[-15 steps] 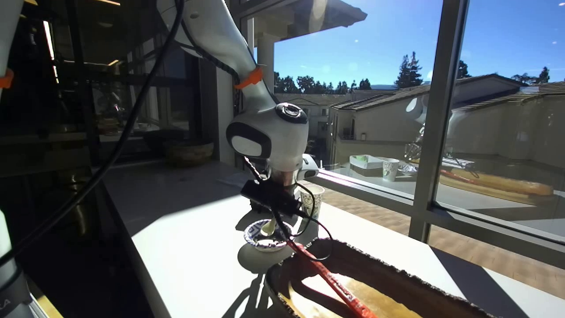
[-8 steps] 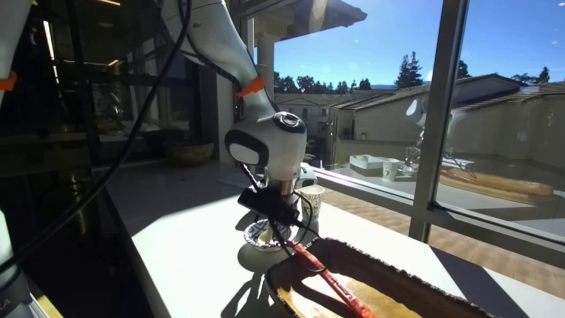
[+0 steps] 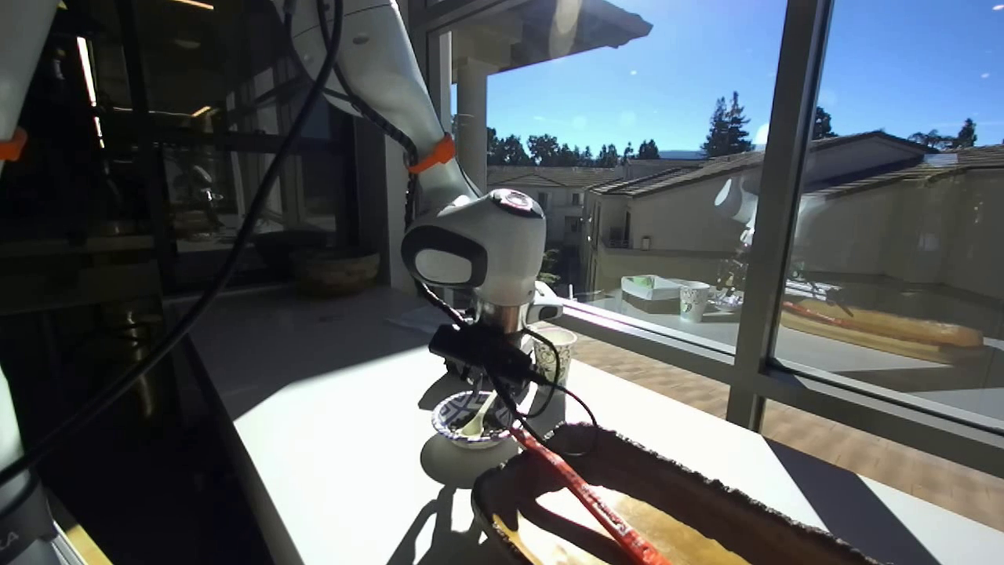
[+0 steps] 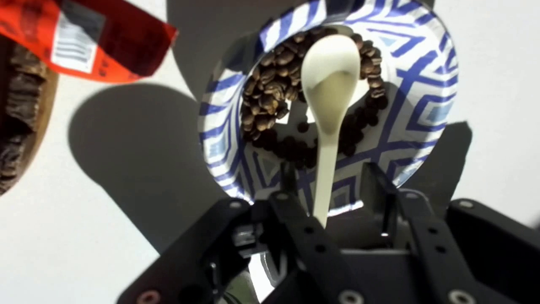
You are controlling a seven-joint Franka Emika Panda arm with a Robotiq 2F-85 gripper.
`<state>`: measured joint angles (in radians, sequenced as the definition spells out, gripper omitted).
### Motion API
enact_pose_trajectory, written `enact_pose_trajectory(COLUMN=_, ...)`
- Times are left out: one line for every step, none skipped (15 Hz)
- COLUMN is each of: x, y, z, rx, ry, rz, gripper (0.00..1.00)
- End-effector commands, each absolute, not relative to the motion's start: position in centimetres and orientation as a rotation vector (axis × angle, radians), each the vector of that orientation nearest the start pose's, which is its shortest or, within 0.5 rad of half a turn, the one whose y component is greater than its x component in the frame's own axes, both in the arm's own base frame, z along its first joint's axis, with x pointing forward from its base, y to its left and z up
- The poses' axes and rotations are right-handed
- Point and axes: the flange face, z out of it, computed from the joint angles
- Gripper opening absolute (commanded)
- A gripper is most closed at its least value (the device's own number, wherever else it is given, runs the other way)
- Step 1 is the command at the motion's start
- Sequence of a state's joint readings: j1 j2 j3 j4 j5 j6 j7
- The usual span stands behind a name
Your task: Take a scoop of the coffee grounds in the bowl using the spoon, empty them into the cup and place the spoon back
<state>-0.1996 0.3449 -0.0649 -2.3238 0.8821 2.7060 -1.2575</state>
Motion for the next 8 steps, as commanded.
enact_pose_trajectory(x=48.9, y=-15.2, z=24.7, rx=-2.948, ry=-0.289, rz=-0.331, gripper=0.77)
enact_pose_trajectory(x=49.2, y=-15.5, z=26.0, rx=-2.977, ry=-0.275, rz=-0.306, gripper=0.84)
enact_pose_trajectory(x=49.6, y=-15.8, z=27.7, rx=-2.993, ry=-0.26, rz=-0.261, gripper=0.93)
enact_pose_trajectory(x=49.9, y=-16.4, z=29.3, rx=-3.008, ry=-0.236, rz=-0.204, gripper=0.99)
enact_pose_trajectory(x=50.5, y=-17.2, z=30.7, rx=-3.044, ry=-0.193, rz=-0.17, gripper=1.0)
enact_pose_trajectory(x=51.0, y=-17.4, z=32.7, rx=-3.058, ry=-0.165, rz=-0.114, gripper=1.0)
enact_pose_trajectory(x=50.7, y=-16.9, z=30.2, rx=-3.03, ry=-0.232, rz=-0.198, gripper=1.0)
enact_pose_trajectory(x=51.0, y=-17.2, z=31.5, rx=-3.034, ry=-0.218, rz=-0.204, gripper=1.0)
